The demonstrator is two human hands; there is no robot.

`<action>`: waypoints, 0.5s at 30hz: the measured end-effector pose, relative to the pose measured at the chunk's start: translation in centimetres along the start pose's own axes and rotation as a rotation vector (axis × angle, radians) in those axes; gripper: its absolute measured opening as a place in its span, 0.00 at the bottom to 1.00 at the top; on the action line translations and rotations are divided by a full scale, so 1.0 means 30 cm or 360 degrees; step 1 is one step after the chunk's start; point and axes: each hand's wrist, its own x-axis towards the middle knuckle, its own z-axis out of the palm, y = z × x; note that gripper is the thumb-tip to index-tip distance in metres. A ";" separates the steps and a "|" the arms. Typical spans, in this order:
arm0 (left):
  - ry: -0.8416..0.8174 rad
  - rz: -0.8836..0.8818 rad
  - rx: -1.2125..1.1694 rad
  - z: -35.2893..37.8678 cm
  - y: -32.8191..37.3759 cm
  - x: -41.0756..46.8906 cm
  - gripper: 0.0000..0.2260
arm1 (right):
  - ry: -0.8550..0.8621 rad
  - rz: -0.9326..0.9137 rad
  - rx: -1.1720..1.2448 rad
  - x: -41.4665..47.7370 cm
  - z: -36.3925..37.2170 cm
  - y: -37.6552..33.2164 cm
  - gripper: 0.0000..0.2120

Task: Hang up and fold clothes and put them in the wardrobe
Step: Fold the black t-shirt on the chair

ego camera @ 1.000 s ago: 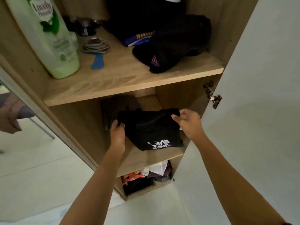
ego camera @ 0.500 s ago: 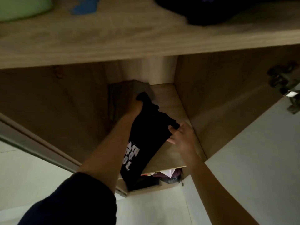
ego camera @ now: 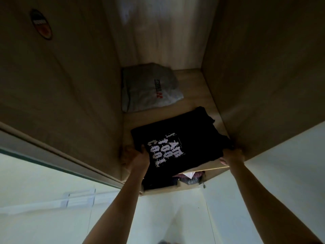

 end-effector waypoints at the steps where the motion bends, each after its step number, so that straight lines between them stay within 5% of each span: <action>1: -0.0023 0.0048 -0.0003 0.006 -0.010 0.001 0.31 | -0.0085 0.0020 -0.0121 -0.004 0.005 0.003 0.12; 6: -0.0167 0.0268 -0.0050 -0.005 -0.020 0.097 0.18 | -0.0109 -0.0008 -0.0514 -0.003 0.039 0.030 0.24; 10: 0.0047 0.0362 0.0013 -0.023 -0.023 0.181 0.20 | 0.0038 -0.0270 -0.0849 -0.082 0.059 0.009 0.39; 13: 0.0223 0.0718 0.0188 -0.045 -0.005 0.146 0.25 | 0.0396 -0.0846 -0.1288 -0.113 0.102 -0.003 0.33; 15: 0.0179 0.1103 0.0320 -0.021 -0.027 0.093 0.24 | 0.0366 -0.1129 -0.1242 -0.119 0.155 -0.011 0.26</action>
